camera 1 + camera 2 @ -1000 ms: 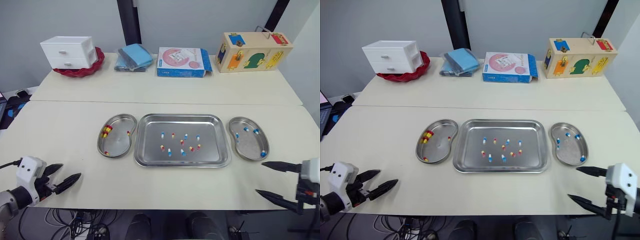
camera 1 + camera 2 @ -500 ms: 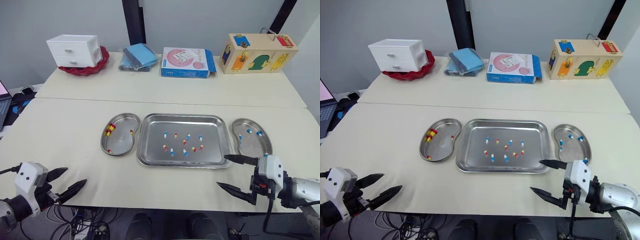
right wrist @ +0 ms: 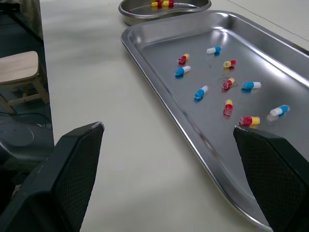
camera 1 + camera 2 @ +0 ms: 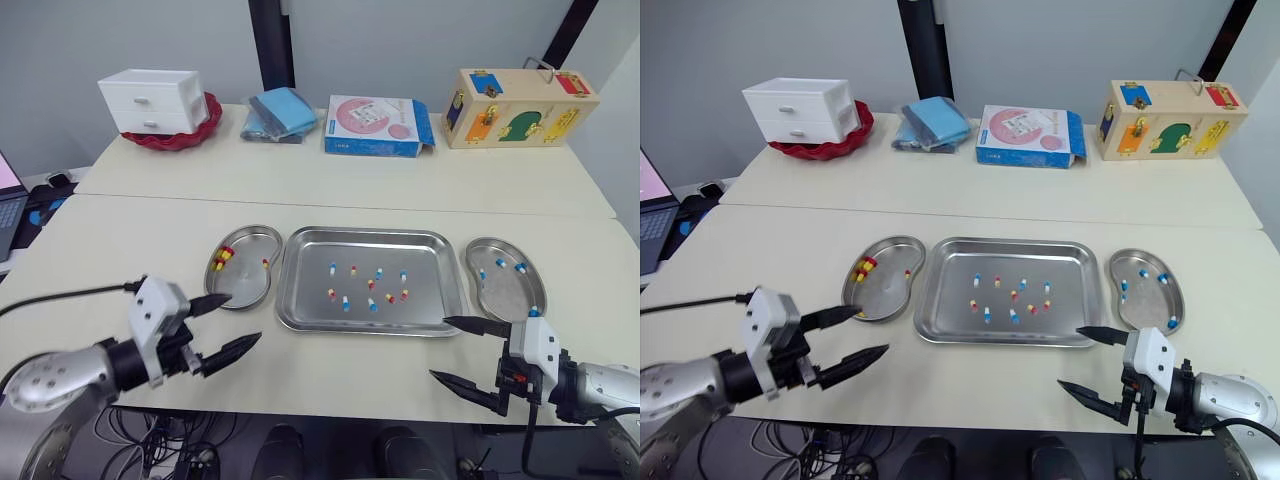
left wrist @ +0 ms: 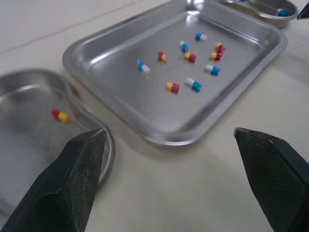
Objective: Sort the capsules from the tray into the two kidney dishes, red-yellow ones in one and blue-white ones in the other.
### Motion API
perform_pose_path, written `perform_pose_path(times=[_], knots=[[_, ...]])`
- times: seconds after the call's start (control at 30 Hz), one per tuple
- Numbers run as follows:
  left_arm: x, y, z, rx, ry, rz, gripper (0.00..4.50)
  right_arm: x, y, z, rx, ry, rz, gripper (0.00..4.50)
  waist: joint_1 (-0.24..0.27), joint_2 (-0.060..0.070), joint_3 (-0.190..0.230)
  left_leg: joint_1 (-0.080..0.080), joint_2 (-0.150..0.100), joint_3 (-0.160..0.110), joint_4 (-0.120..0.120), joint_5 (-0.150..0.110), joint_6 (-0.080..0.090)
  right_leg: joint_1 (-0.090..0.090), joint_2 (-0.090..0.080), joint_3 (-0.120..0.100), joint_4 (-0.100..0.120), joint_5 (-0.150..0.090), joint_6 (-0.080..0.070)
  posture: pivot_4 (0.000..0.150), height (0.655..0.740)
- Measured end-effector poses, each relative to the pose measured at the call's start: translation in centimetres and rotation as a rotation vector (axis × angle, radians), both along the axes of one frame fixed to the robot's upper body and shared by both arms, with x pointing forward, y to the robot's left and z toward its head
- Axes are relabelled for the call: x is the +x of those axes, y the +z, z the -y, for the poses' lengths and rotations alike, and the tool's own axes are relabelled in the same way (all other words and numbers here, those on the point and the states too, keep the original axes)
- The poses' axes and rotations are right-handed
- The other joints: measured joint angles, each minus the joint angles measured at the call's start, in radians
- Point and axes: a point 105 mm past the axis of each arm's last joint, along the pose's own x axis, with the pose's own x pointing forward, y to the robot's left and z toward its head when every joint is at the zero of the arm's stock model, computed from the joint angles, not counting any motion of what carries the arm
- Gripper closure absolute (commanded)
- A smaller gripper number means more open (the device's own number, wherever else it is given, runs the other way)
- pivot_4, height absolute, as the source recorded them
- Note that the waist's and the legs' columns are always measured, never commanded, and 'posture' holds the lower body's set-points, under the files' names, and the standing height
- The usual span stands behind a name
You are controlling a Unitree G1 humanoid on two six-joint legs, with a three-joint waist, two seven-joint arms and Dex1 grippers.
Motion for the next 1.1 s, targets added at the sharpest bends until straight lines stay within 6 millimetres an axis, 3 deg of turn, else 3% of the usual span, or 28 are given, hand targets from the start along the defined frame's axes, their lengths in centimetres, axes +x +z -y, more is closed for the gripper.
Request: perform_pose_path(times=[0.13,0.23,0.47,0.67,1.1], knots=[[2.4,-0.1,2.1,-0.001,-0.059,0.007,0.67,-0.2,0.0,-0.1,0.0,-0.007,-0.008,0.0,-0.004,0.001,0.0,0.0,0.0,0.0,0.0,0.0,0.0,0.0,0.0,0.0,0.0,0.0,0.0,0.15,0.74],[3.9,-1.1,3.6,0.023,-0.101,-0.016,1.65,-0.3,0.0,-0.2,0.003,-0.014,-0.015,0.0,-0.002,0.001,0.0,0.0,0.0,0.0,0.0,0.0,0.0,0.0,0.0,0.0,0.0,0.0,0.0,0.15,0.74],[5.8,-1.6,5.7,0.104,-0.203,-0.031,1.65,-0.7,-0.1,-0.3,0.009,-0.029,-0.026,0.0,-0.002,0.001,0.0,-0.001,0.0,0.0,0.0,0.0,0.0,-0.001,0.0,0.0,0.0,0.0,0.0,0.15,0.74],[7.0,-3.5,7.2,0.187,-0.297,-0.084,1.65,-0.8,-0.3,-0.4,0.017,-0.049,-0.029,0.0,-0.001,0.001,0.0,-0.001,-0.001,0.0,0.0,0.0,0.0,-0.001,0.0,-0.001,0.0,0.0,0.0,0.15,0.74],[8.0,-5.8,8.2,0.248,-0.309,-0.135,1.65,-1.3,-0.6,-0.5,0.023,-0.069,-0.035,0.0,0.0,0.001,0.0,-0.002,-0.001,-0.001,0.001,0.0,0.0,-0.001,0.001,-0.001,0.001,0.0,0.0,0.15,0.74]])
